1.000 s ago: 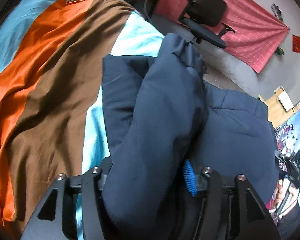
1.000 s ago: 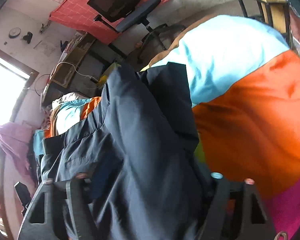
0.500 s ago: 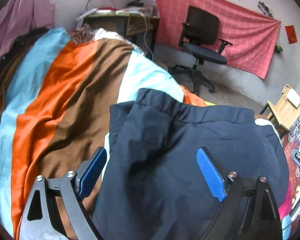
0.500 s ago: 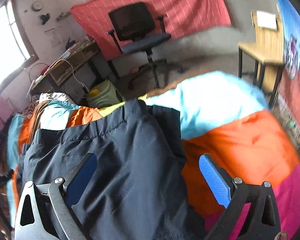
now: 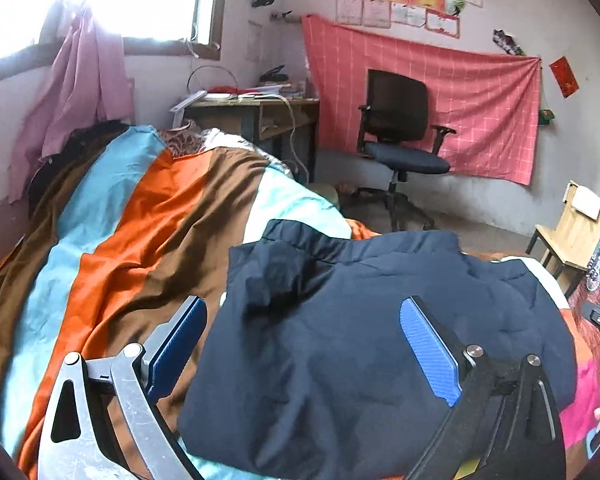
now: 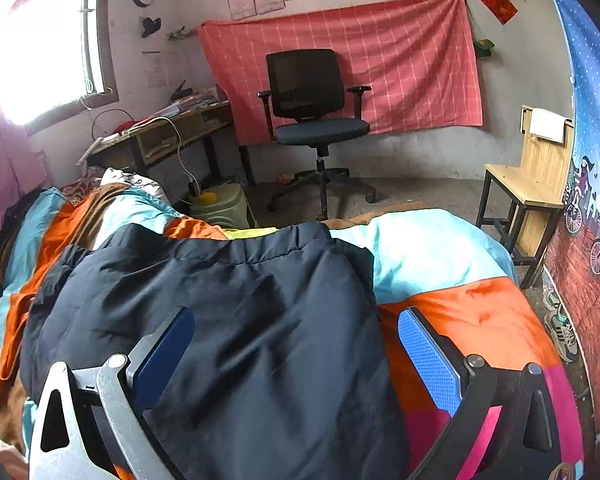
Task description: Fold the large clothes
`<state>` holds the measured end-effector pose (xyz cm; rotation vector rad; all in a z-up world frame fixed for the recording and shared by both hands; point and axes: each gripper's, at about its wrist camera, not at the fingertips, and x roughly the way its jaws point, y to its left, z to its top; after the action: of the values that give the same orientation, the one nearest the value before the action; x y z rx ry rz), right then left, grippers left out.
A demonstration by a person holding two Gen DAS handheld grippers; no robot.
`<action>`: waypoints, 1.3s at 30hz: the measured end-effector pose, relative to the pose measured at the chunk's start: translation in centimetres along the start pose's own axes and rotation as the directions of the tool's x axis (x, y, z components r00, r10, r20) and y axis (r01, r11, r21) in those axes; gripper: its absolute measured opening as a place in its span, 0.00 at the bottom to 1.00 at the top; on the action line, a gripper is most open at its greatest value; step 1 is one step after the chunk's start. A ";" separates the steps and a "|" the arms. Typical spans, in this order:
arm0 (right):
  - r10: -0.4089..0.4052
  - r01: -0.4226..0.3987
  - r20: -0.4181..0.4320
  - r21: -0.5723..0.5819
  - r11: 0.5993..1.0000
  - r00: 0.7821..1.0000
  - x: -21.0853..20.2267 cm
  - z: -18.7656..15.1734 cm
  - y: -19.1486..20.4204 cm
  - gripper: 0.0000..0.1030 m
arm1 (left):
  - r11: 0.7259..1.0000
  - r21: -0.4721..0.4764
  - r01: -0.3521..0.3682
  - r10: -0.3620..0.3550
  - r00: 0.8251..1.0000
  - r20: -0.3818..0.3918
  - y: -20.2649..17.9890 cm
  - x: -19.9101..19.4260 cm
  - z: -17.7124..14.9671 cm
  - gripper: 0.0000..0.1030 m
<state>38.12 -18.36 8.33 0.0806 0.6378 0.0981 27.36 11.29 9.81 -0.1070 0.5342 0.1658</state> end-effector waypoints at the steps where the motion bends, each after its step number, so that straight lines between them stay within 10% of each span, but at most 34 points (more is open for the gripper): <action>1: -0.001 0.001 0.005 0.005 1.000 1.000 -0.4 -0.2 0.1 1.00 | 1.000 0.003 0.005 -0.005 1.000 0.008 -0.4 -0.6 -0.2 0.92; 39: 0.100 -0.075 0.177 -0.142 0.987 0.979 -17.2 -10.4 7.4 1.00 | 0.995 0.071 0.071 -0.076 0.994 0.077 -2.6 -14.2 -9.0 0.97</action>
<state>17.70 -12.52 10.93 -0.0124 0.4417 0.2164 11.32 5.56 9.62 -0.0528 0.4553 0.0796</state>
